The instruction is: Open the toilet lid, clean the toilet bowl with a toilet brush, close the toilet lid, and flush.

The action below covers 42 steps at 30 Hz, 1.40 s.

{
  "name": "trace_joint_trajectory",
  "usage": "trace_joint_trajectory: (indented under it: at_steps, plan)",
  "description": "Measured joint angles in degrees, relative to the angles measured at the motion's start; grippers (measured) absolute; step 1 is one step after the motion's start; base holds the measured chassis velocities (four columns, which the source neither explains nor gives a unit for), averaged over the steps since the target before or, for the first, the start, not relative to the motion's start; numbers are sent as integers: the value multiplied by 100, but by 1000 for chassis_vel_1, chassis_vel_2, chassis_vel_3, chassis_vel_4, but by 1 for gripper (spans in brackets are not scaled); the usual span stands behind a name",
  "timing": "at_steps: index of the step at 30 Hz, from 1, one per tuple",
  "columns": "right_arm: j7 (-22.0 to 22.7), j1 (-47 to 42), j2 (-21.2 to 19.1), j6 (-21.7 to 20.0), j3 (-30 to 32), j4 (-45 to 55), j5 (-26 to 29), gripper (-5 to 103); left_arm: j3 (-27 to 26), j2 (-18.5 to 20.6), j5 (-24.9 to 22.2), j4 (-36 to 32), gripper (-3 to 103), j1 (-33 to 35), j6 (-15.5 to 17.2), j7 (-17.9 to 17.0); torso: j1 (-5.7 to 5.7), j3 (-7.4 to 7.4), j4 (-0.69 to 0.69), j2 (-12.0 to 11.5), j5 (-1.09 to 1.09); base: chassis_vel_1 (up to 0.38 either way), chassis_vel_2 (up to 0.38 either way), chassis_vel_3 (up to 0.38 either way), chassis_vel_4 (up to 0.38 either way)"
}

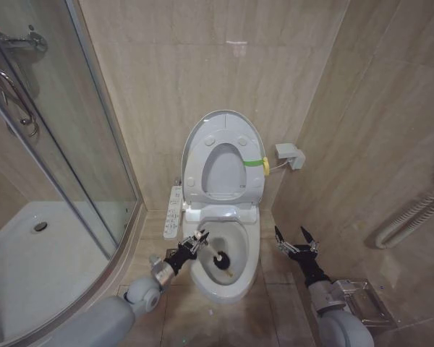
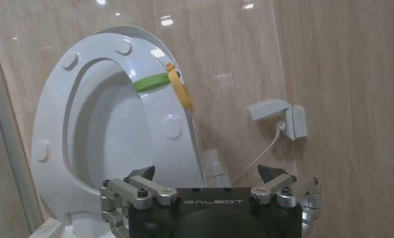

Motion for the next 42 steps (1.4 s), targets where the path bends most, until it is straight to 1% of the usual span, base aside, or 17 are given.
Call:
trace_joint_trajectory:
  at_steps: [3,6,8,10,11,14,16,18,21,23,26,28,32,33,35,39,42]
  plan:
    - [0,0,0,0,0,0,0,100,-33,-47,10,217,22,-129,-36,27,0,0,0,0,0,0,0,0,0]
    - [0,0,0,0,0,0,0,100,-58,-6,9,218,22,-167,-55,26,0,0,1,0,0,0,0,0,0]
    - [0,0,0,0,0,0,0,100,-17,232,15,-233,22,-77,-50,-22,0,0,2,0,2,0,0,0,0]
    - [0,0,0,0,0,0,0,100,36,365,58,-584,22,42,-36,-65,0,0,2,0,-1,0,0,0,0]
    - [0,0,0,0,0,0,0,100,36,365,58,-584,22,42,-36,-65,0,0,2,0,-1,0,0,0,0]
    - [0,0,0,0,0,0,0,100,78,459,76,-1052,22,282,-5,-190,-1,-1,3,0,0,0,0,0,0]
    - [0,0,0,0,0,0,0,100,83,434,91,-1155,22,393,-4,-188,0,-1,2,0,0,0,0,0,0]
    - [0,0,0,0,0,0,0,100,85,408,100,-1143,22,413,-5,-180,-1,-1,2,0,1,0,0,0,0]
    - [0,0,0,0,0,0,0,100,86,240,107,-768,22,376,-25,-101,0,0,1,0,-1,0,0,0,0]
    - [0,0,0,0,0,0,0,100,85,220,94,-693,22,350,-19,-105,0,0,1,0,-1,0,0,0,0]
    - [0,0,0,0,0,0,0,100,71,203,106,-517,22,270,22,-174,0,0,1,0,-1,0,0,0,0]
    - [0,1,0,0,0,0,0,100,44,286,173,-487,22,196,97,-309,0,0,1,0,-1,0,0,0,0]
    - [0,0,0,0,0,0,0,100,41,637,184,-1003,22,292,167,-453,0,-1,1,0,0,0,0,0,0]
    - [0,0,0,0,0,0,0,100,41,637,184,-1003,22,292,167,-453,0,-1,1,0,0,0,0,0,0]
    - [0,0,0,0,0,0,0,100,8,845,195,-1434,22,536,216,-480,0,0,3,0,0,0,0,0,0]
    - [0,0,0,0,0,0,0,100,-37,935,197,-1742,22,791,249,-486,0,-1,3,0,0,0,0,0,0]
    - [0,0,0,0,0,0,0,100,-57,931,215,-1771,22,884,263,-485,-1,-1,2,0,-1,0,0,0,0]
